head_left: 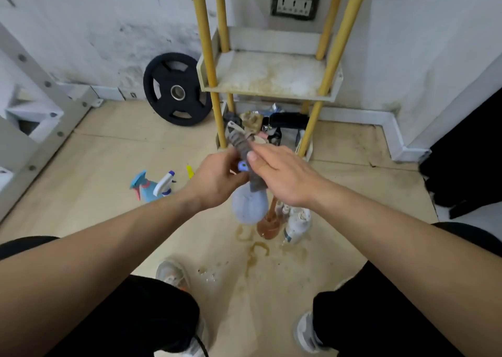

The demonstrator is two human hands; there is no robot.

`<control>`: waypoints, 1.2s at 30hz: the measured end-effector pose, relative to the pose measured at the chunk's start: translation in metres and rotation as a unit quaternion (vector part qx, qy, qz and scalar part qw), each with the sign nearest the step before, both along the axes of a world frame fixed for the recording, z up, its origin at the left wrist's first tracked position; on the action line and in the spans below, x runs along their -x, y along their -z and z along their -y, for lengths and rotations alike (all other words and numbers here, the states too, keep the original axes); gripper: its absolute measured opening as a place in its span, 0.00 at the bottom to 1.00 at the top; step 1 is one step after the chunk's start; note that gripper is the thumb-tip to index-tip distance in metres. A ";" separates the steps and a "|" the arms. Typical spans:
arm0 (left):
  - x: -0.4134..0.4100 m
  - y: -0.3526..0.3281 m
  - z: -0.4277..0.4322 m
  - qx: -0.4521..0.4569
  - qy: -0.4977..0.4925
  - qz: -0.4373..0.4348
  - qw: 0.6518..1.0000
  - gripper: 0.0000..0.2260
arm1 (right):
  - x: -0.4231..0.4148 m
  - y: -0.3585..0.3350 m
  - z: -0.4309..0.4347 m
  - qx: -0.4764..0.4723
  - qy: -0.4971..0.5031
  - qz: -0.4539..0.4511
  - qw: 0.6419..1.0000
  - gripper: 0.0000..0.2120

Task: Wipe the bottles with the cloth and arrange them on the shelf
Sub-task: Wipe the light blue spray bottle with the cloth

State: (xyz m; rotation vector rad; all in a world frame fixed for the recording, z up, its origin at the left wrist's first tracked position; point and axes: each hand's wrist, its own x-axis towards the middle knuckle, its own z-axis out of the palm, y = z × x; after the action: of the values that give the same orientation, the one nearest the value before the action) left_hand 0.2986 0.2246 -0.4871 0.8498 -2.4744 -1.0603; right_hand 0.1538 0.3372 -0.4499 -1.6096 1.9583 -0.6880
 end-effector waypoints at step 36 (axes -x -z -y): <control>0.064 -0.045 0.006 -0.274 -0.141 -0.238 0.921 0.04 | 0.063 0.018 0.040 0.196 0.117 0.106 0.968 0.13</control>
State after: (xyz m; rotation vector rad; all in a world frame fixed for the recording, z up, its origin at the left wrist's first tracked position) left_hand 0.2347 0.2184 -0.4421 0.9208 -1.6161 -1.6452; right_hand 0.0906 0.2975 -0.4677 -1.4490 1.9546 -1.3550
